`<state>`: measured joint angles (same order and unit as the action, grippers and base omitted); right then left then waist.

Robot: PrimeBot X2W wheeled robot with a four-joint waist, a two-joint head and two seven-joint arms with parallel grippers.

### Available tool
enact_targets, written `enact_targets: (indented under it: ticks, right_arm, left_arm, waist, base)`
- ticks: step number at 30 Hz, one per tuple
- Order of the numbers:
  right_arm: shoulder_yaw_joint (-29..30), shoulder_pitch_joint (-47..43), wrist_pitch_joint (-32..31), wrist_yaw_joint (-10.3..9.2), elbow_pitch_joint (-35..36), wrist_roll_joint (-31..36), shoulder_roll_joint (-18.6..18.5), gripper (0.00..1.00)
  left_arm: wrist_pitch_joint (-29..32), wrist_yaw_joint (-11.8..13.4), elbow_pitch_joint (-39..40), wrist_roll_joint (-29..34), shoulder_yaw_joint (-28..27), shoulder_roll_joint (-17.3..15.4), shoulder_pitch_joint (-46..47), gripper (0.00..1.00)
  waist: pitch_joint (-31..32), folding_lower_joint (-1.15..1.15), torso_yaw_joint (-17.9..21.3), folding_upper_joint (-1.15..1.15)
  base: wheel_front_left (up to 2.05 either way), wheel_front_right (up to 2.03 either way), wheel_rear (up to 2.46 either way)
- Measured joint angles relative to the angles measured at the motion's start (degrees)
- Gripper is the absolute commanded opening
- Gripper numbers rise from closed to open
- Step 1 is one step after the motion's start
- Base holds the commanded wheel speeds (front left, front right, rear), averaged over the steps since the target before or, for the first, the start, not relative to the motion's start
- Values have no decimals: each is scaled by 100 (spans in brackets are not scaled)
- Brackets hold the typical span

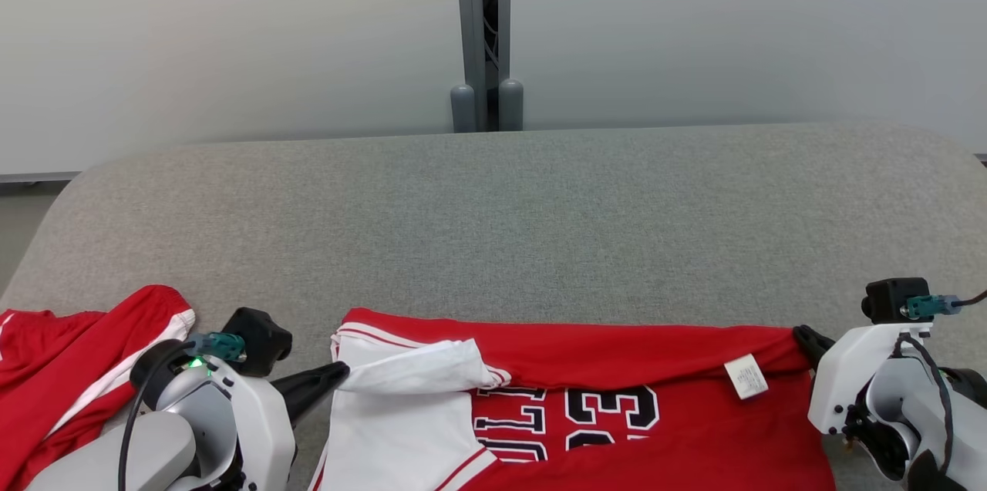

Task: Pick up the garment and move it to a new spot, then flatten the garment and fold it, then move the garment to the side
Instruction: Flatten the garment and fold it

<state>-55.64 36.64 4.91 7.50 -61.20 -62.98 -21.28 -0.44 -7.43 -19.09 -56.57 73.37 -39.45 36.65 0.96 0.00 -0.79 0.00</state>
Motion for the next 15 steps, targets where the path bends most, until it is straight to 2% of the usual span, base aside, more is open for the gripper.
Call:
enact_targets:
  ticks: [7,15]
  right_arm:
    - [-137,-126,-503,0,556,-367,-399,0]
    - [-238,-187,-793,0,858,-610,-739,0]
  left_arm:
    - [143,0,218,57,2,-91,-127,0]
    - [167,0,258,89,0,-133,-191,0]
  waist:
    - [111,0,-99,0]
    - [150,0,-151,0]
  base:
    - [0,0,0]
    - [0,0,0]
